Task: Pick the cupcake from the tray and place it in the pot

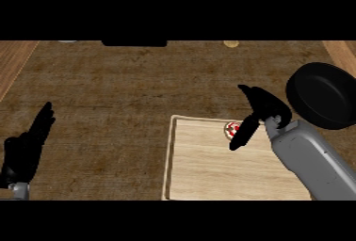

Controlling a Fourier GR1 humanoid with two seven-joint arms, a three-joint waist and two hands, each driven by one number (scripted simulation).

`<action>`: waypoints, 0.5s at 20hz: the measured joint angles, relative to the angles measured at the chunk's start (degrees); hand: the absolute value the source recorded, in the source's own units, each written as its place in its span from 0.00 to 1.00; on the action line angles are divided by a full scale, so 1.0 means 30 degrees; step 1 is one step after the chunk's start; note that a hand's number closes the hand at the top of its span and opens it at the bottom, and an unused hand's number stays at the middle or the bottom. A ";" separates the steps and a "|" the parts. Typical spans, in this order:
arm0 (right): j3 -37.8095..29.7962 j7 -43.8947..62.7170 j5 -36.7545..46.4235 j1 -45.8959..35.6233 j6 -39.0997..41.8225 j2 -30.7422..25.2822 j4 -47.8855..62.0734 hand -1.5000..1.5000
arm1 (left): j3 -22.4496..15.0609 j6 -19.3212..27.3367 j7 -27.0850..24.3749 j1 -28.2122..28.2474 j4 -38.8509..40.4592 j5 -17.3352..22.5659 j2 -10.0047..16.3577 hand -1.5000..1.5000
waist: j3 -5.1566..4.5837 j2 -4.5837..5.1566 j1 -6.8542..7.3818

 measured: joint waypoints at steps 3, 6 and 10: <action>0.0156 -0.0169 0.0369 -0.0317 0.0174 0.0503 0.1184 0.00 | 0.0140 -0.0106 0.0216 -0.0241 0.0046 -0.0057 -0.0114 0.50 | 0.0003 -0.0001 -0.0042; 0.0183 -0.0150 0.0564 -0.0270 0.0297 0.1020 0.1622 0.00 | 0.0341 -0.0291 -0.0118 0.0097 0.0120 -0.0117 -0.0248 0.50 | 0.0003 -0.0018 -0.0086; 0.0190 -0.0375 0.0982 -0.0274 0.0493 0.1456 0.2655 0.00 | 0.0570 -0.0553 0.0190 0.0214 -0.0315 -0.0183 -0.0190 0.50 | 0.0006 -0.0026 -0.0101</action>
